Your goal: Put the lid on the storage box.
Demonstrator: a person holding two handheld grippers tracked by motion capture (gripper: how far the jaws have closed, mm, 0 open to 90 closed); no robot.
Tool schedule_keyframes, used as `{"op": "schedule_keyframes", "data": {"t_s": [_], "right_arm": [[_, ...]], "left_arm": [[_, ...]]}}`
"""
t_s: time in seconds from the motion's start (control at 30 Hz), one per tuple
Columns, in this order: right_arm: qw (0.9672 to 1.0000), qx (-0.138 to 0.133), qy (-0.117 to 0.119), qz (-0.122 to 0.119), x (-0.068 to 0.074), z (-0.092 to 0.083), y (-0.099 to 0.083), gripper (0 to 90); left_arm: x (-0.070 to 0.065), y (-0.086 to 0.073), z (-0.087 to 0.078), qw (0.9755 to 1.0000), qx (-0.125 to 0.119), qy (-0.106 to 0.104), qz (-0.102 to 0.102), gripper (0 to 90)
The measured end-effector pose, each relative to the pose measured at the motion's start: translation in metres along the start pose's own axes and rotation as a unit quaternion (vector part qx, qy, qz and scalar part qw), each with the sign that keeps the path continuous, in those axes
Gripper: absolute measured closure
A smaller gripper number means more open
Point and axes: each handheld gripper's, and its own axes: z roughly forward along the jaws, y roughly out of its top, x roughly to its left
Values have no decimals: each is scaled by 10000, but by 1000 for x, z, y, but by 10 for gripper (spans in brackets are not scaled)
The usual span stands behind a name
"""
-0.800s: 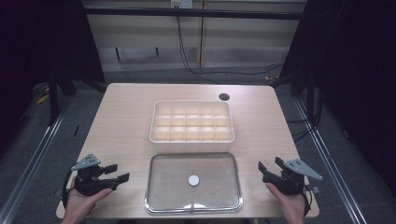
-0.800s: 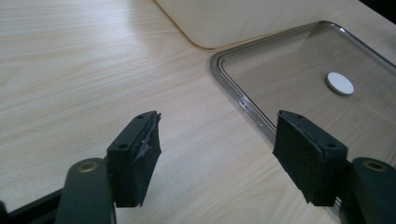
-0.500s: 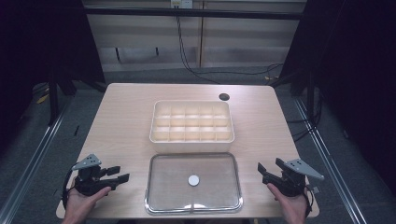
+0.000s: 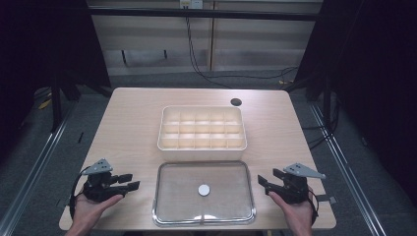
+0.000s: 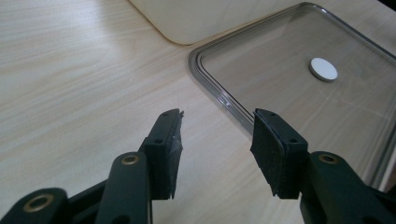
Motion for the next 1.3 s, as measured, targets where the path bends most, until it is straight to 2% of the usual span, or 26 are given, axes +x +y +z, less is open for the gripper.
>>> {"op": "schedule_keyframes", "data": {"t_s": [0.03,0.1,0.2,0.3,0.33,0.43,0.47,0.57,0.73,0.77,0.87,0.97,1.17,1.23,1.3], "right_arm": [[9999,79,83,-9,1,3,1,383],[9999,107,74,-73,4,8,4,382],[9999,84,56,-59,6,11,8,381],[9998,60,163,-3,6,14,16,386],[9997,63,219,-8,6,15,18,390],[9996,55,261,-47,6,17,23,401],[9992,97,384,-75,5,22,30,426],[9987,211,456,-76,5,28,35,427],[9983,361,453,105,2,36,34,424],[9976,409,527,207,0,41,30,420],[9970,514,551,186,-1,45,27,419],[9960,555,657,236,-3,50,23,461],[9952,781,578,134,-2,60,16,487],[9951,816,544,107,-3,63,13,487],[9949,865,517,83,-3,64,11,487]], "left_arm": [[2,2,4,10000,54,-21,30,534],[4,5,10,9999,93,-22,-52,543],[3,9,12,9999,118,-47,-20,543],[-1,22,15,9999,86,-140,-21,547],[-2,26,15,10000,69,-50,36,553],[-4,35,17,10000,29,-87,31,554],[-6,39,20,9999,47,-34,88,553],[-6,43,25,9999,65,-19,90,547],[-6,40,34,9999,96,-67,50,534],[-5,36,36,9999,106,-115,-3,533],[-4,32,40,9998,174,-137,-1,524],[-2,27,46,9995,317,-52,-12,518],[-3,18,54,9985,539,0,66,532],[-4,17,55,9982,580,-27,134,533],[-6,17,56,9983,565,-48,96,535]]}}
